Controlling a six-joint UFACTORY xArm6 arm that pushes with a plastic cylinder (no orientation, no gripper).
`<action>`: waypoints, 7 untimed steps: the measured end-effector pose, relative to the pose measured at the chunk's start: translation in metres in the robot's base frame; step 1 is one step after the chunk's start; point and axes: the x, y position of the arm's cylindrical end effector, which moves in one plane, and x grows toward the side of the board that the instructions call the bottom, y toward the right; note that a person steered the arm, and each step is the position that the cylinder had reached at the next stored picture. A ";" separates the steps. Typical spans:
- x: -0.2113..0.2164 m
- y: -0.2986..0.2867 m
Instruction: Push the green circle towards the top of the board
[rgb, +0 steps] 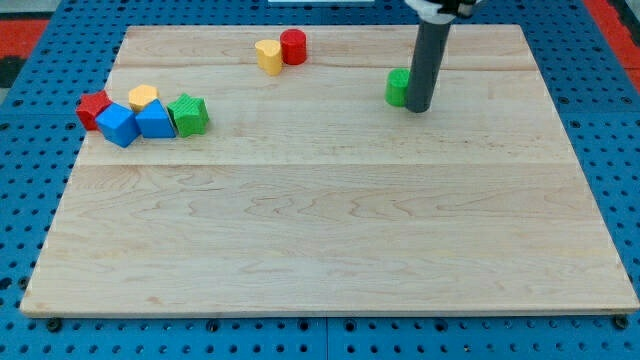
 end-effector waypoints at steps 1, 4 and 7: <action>-0.010 -0.039; -0.055 0.030; -0.083 0.035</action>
